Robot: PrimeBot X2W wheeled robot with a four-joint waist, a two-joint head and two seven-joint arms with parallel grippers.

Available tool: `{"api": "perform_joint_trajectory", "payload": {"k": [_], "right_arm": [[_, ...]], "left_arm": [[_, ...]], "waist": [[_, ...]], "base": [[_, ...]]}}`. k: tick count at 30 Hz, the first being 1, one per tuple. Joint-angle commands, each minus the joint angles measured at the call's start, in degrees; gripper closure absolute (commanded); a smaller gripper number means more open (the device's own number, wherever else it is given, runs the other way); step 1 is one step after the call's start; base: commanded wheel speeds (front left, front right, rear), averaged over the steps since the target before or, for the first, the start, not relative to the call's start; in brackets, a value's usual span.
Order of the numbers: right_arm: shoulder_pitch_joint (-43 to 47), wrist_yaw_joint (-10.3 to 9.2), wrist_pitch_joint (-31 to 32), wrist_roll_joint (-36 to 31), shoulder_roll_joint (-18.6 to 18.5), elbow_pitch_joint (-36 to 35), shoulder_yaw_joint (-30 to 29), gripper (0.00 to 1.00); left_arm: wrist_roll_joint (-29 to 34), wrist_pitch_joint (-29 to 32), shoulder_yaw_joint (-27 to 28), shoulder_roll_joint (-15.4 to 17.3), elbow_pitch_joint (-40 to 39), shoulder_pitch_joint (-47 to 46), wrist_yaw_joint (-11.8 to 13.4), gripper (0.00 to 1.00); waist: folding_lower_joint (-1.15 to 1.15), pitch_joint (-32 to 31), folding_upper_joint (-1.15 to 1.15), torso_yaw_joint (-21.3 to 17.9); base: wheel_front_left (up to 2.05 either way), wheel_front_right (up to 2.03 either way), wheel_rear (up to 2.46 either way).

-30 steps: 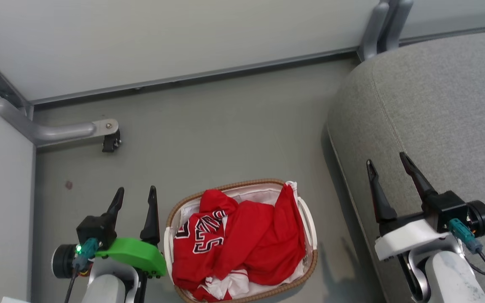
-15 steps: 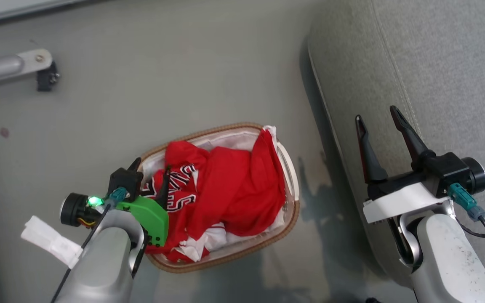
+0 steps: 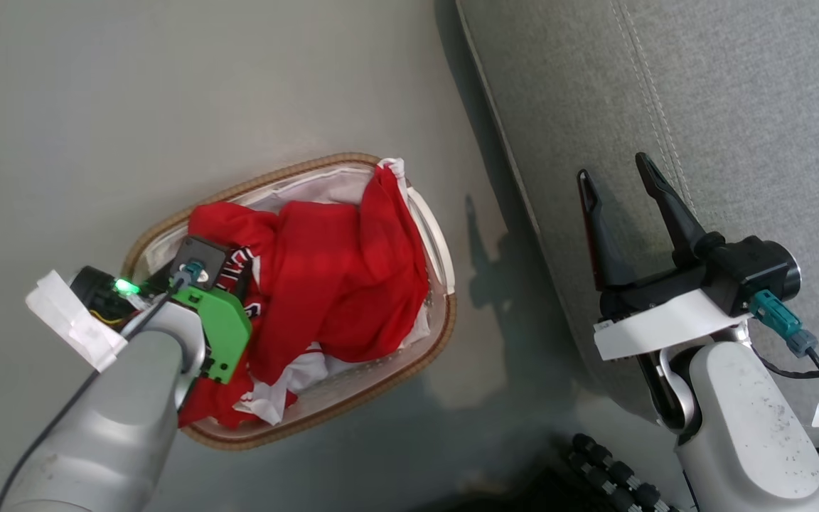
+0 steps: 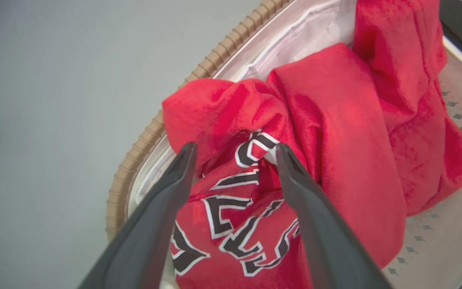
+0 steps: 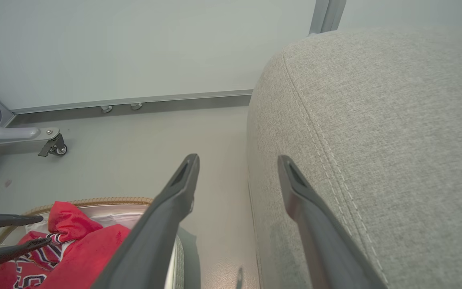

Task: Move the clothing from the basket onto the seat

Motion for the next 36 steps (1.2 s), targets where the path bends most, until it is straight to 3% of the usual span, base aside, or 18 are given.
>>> {"api": "perform_joint_trajectory", "payload": {"k": [1,12,13,14,18,27,36], "right_arm": [[-0.85,0.00,-0.12,0.73,-0.12,-0.23,0.22,0.00],[-1.34,0.00,-0.12,2.76,-0.13,0.05,1.50,0.00],[-1.35,0.00,-0.12,2.89,-0.13,0.12,1.47,0.00],[-1.35,0.00,-0.12,2.91,-0.14,0.23,1.46,0.00],[-1.15,0.00,-0.12,2.99,-0.14,0.77,1.43,0.00],[0.18,-0.01,-0.12,1.41,-0.15,1.87,0.83,0.00],[3.58,-0.01,-0.12,-2.77,-0.17,3.46,-1.28,0.00]], "left_arm": [[-0.61,0.77,-0.90,1.39,0.62,-1.65,-0.13,0.00],[-4.69,6.61,-4.90,4.79,5.17,-4.97,-0.07,0.01],[-5.05,6.72,-5.09,4.71,5.30,-4.92,-0.07,0.40],[-5.56,6.94,-5.27,4.49,5.46,-4.72,-0.07,0.58],[-6.71,6.77,-6.37,3.99,5.69,-3.61,-0.07,1.00],[-9.79,3.46,-9.07,1.89,4.81,-0.37,-0.08,1.00],[-12.05,-2.67,-11.93,0.22,2.89,2.56,-0.08,1.00]], "waist": [[-0.01,3.35,0.00,-3.09],[-0.01,5.32,0.00,-5.10],[-0.01,5.27,0.00,-5.13],[-0.01,5.17,0.00,-5.17],[-0.01,4.22,0.00,-4.98],[-0.01,-1.13,0.00,-3.09],[-0.01,-12.25,0.00,1.12]], "base": [[0.00,0.00,0.00],[0.00,0.00,0.00],[0.00,0.00,0.00],[0.00,0.00,0.00],[0.00,0.00,0.00],[0.00,0.00,0.00],[0.00,0.00,0.00]]}}
